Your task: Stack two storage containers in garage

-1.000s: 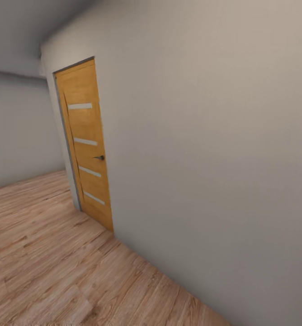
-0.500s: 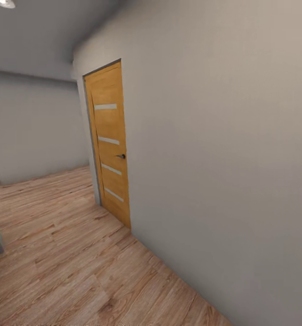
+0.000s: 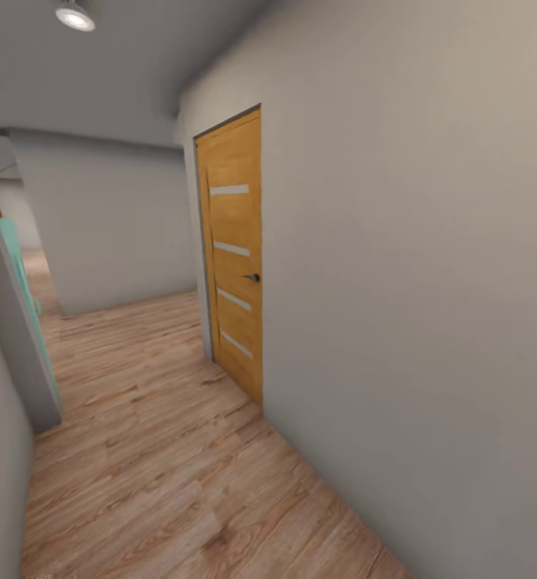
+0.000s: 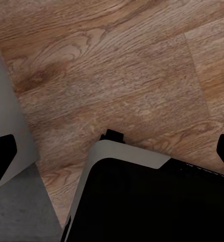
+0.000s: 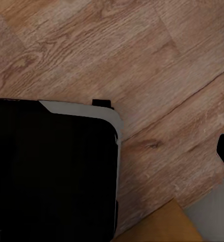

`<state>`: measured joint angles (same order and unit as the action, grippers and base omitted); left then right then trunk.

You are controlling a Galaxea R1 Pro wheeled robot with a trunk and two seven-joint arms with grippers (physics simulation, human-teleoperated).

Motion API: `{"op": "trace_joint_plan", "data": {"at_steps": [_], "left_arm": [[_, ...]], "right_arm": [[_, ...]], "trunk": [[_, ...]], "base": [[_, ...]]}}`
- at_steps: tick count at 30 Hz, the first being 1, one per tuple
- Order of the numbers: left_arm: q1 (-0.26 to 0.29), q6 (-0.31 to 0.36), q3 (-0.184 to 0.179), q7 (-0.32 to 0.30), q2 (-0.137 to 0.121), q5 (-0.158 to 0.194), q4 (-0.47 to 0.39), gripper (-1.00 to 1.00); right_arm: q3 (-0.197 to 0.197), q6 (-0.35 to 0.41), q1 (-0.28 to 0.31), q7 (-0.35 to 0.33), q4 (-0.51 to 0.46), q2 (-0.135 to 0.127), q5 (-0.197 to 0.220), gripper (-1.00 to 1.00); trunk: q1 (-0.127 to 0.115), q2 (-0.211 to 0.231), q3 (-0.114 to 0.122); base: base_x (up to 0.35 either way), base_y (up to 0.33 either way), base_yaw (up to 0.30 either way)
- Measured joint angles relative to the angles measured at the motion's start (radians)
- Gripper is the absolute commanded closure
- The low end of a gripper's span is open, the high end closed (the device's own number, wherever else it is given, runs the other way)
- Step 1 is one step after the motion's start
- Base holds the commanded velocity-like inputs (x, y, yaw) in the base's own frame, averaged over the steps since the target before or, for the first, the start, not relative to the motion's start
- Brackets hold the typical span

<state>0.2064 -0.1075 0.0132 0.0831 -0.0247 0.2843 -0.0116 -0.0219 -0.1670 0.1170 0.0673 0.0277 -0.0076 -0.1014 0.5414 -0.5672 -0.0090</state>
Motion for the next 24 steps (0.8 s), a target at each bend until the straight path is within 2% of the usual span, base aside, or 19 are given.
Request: {"op": "trace_joint_plan", "data": {"at_steps": [24], "left_arm": [[0.0,0.0,0.0,0.0,0.0,0.0,0.0,-1.0]], "right_arm": [[0.0,0.0,0.0,0.0,0.0,0.0,0.0,-1.0]], "trunk": [[0.0,0.0,0.0]], "base": [[0.201,0.0,0.3]]}}
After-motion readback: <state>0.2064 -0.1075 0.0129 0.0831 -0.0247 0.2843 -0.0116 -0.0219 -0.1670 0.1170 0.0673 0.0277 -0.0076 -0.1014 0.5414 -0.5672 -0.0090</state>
